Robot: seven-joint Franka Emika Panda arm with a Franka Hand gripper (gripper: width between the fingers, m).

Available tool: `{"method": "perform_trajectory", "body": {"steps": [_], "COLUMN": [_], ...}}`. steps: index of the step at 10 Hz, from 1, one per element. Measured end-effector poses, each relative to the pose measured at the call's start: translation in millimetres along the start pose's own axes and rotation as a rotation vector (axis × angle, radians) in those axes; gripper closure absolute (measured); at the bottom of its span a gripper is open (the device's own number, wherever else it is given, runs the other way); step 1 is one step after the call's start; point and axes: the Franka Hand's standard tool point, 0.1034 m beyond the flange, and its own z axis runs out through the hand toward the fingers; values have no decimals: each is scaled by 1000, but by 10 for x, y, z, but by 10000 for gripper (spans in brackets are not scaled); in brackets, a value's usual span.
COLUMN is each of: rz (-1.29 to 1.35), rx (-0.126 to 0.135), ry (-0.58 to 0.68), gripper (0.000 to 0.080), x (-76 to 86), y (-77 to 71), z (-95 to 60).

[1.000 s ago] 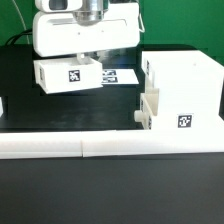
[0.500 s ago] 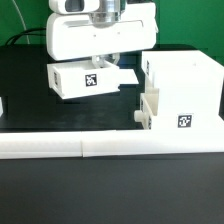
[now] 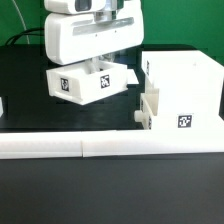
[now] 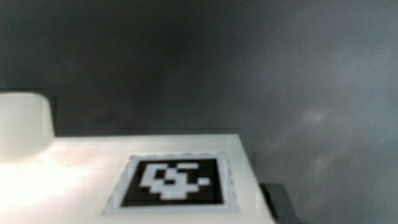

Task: Assemble drawer

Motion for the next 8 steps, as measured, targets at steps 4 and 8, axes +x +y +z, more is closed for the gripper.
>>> {"method": "perform_trajectory", "body": {"steps": [4,8], "rz": [-207,-536], "rx": [1,4], "ry": [-13,-54], "gripper": [755,755], "x": [-15,-45], "y": [25,146], "z": [21,58]}}
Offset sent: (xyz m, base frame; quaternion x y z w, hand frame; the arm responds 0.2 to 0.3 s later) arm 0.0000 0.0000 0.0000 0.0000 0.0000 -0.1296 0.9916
